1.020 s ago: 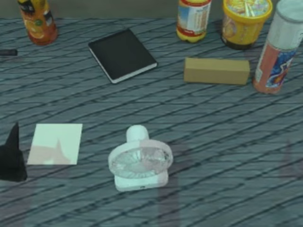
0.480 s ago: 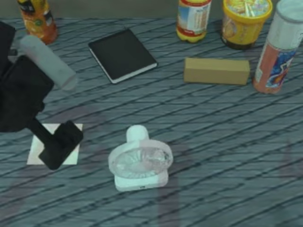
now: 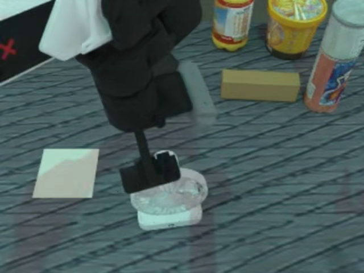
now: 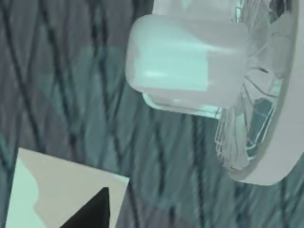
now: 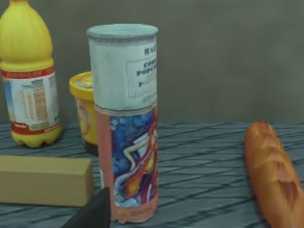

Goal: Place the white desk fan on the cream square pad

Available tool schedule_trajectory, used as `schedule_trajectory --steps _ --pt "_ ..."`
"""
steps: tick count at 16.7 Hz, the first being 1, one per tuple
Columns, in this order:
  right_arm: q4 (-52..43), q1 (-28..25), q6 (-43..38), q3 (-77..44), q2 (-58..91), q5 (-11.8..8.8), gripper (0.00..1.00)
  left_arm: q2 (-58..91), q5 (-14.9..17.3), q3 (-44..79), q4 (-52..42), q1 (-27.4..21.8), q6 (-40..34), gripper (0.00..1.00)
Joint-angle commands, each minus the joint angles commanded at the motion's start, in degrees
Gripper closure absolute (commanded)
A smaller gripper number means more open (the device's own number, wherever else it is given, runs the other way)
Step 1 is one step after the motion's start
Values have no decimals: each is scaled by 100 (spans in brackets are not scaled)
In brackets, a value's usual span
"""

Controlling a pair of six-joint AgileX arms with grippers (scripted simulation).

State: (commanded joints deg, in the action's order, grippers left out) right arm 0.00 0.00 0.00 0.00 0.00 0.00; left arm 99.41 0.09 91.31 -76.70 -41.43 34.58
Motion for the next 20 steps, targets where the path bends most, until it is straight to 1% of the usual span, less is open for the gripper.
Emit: schedule_trajectory --steps 2,4,10,17,20 --pt "0 0 0 0 0 0 0 485 2 492 -349 -214 180 0" --pt "0 0 0 0 0 0 0 726 2 752 -530 -328 277 0" --pt "0 0 0 0 0 0 0 744 1 756 -524 -322 288 0" --pt "0 0 0 0 0 0 0 749 2 -270 497 -333 302 0" --pt "0 0 0 0 0 0 0 753 2 -350 578 -334 303 0"
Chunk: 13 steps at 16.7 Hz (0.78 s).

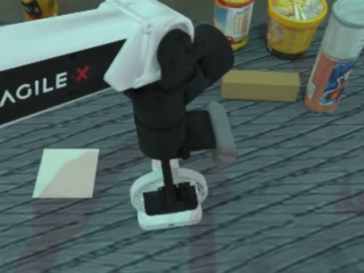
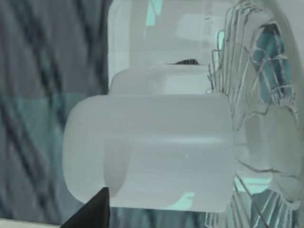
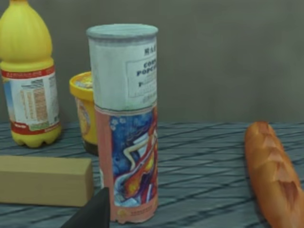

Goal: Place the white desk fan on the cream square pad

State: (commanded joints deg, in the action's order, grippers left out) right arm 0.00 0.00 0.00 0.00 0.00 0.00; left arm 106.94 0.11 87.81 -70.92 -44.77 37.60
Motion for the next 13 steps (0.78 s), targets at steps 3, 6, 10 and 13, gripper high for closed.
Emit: schedule_trajectory --steps 3,6,10,13 --pt "0 0 0 0 0 0 0 0 0 0 0 0 0 8" --pt "0 0 0 0 0 0 0 0 0 0 0 0 0 30" --pt "0 0 0 0 0 0 0 0 0 0 0 0 0 60" --pt "0 0 0 0 0 0 0 0 0 0 0 0 0 83"
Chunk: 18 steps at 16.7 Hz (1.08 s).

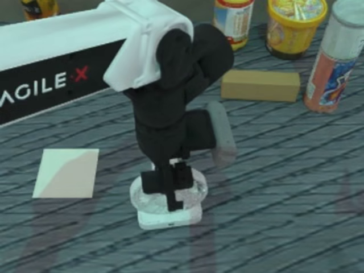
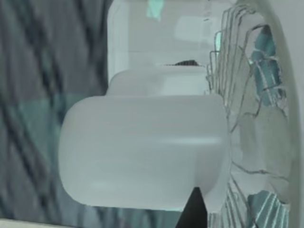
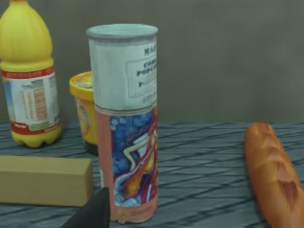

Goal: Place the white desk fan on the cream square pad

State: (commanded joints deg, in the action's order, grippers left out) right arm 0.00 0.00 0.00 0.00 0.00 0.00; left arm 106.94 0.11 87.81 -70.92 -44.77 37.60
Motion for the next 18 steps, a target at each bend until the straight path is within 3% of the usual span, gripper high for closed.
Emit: schedule_trajectory --steps 2,3,12,18 --pt "0 0 0 0 0 0 0 0 0 0 0 0 0 98" --pt "0 0 0 0 0 0 0 0 0 0 0 0 0 100" --pt "0 0 0 0 0 0 0 -49 5 31 -20 -1 4 100" --pt "0 0 0 0 0 0 0 -21 6 909 -883 71 -3 100"
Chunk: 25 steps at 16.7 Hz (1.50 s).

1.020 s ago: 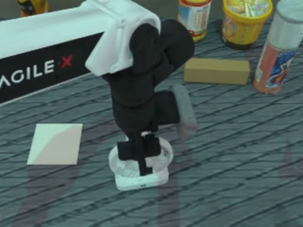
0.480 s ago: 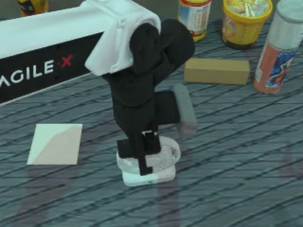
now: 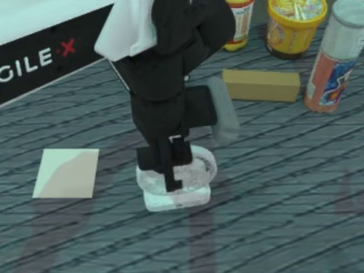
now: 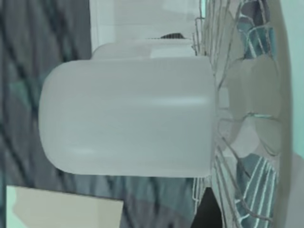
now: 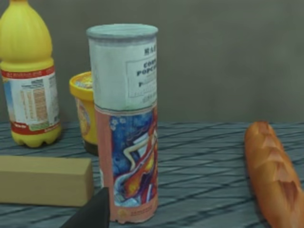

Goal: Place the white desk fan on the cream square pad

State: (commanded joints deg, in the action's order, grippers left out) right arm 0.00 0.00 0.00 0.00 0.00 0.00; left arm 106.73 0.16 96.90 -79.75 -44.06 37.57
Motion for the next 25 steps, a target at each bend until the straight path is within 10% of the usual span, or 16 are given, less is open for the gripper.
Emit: schedule_trajectory --steps 9,21,25 --pt "0 0 0 0 0 0 0 -19 -6 202 -252 174 215 100" --pt "0 0 0 0 0 0 0 -496 -43 -558 -136 3229 4025 100" --pt "0 0 0 0 0 0 0 -571 -44 -652 -103 3540 4344 100"
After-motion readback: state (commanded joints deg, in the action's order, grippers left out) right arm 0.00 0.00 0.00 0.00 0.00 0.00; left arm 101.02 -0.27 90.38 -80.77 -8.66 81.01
